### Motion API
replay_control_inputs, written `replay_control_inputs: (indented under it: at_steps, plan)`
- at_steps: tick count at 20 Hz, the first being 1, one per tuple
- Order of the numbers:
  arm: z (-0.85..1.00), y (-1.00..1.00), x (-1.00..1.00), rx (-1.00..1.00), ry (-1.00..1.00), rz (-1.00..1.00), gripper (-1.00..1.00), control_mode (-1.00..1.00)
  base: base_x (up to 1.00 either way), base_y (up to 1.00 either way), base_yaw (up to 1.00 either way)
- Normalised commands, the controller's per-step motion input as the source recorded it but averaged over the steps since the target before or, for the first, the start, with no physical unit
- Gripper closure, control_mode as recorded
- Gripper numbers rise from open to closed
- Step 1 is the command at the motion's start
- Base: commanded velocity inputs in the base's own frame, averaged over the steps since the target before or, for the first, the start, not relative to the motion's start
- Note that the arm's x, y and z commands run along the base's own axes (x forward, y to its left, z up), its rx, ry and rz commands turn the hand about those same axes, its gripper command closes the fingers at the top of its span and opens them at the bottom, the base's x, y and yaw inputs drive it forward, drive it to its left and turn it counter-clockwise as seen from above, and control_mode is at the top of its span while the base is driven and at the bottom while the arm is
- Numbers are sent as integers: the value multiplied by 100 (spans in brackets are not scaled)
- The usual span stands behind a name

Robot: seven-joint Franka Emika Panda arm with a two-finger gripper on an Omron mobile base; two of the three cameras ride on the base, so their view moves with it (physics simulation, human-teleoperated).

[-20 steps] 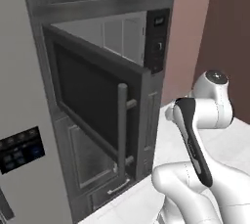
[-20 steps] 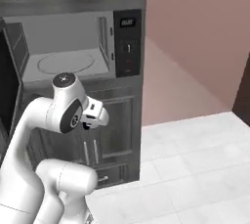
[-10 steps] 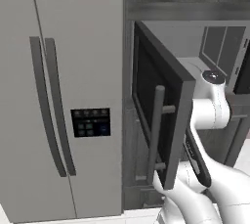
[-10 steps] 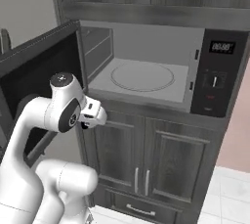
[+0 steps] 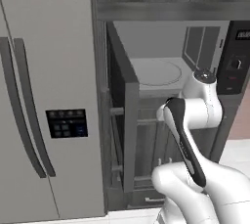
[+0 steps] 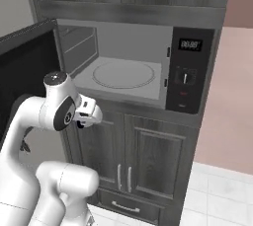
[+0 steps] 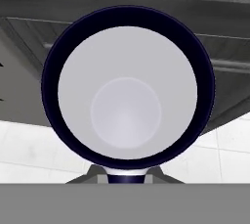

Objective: Pick the mug from the counter and place it inside the microwave. Then close the microwave.

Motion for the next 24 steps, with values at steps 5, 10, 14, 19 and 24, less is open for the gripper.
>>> replay_control_inputs:
  at_steps: [5,10,14,19,24]
  plan:
    - [0,0,0,0,0,0,100,100,-9,-43,-12]
    - [0,0,0,0,0,0,100,100,-4,-11,-11]
    - [0,0,0,0,0,0,100,100,-17,3,0]
    - [0,0,0,0,0,0,100,100,-57,7,0]
    - [0,0,0,0,0,0,100,100,-29,12,-3]
